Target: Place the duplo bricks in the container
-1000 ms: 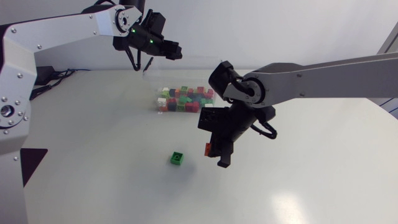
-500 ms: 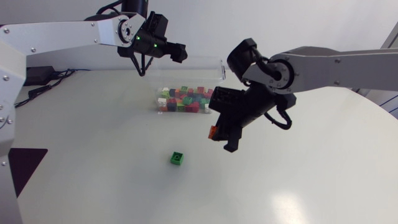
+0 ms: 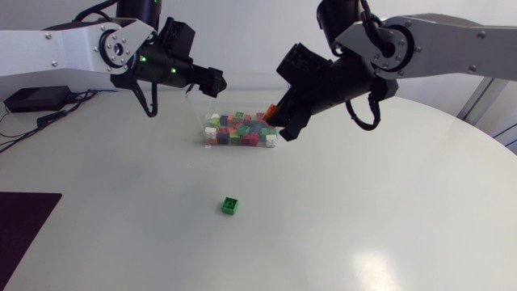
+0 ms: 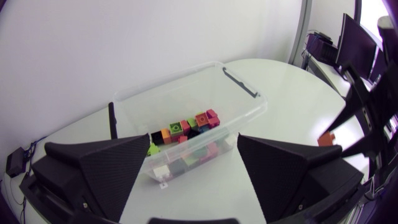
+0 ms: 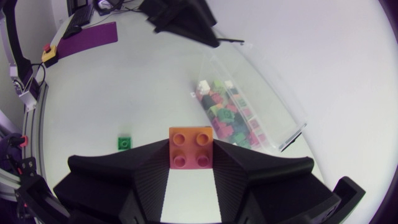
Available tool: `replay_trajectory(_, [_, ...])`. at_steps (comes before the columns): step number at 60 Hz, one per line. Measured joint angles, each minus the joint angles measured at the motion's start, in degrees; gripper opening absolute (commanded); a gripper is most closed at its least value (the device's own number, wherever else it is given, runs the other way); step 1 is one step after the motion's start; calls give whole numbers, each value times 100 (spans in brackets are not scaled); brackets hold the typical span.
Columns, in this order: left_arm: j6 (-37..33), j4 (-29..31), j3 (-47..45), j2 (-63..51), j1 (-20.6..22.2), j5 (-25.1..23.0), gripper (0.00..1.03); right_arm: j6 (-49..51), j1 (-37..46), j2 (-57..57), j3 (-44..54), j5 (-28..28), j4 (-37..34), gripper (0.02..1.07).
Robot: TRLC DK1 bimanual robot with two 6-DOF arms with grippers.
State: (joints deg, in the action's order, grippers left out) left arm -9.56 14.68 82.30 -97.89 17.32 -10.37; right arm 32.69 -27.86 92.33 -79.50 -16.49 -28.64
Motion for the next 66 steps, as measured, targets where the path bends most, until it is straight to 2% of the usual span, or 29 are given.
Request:
replay_trajectory(14, [-457, 514, -907, 748, 2, 0, 98, -372, 33, 328, -575, 0, 358, 33])
replay_trajectory(30, [-901, 776, -1729, 1237, 42, 17, 98, -710, 68, 726, -1082, -2, 566, 33])
replay_trajectory(44, [-1141, 881, -2312, 1377, 201, -28, 98, -968, 127, 940, -1582, -2, 798, 33])
replay_trajectory(66, [-1585, 872, -2938, 1368, 149, -192, 98, -1198, 136, 1561, -2260, 55, 960, 33])
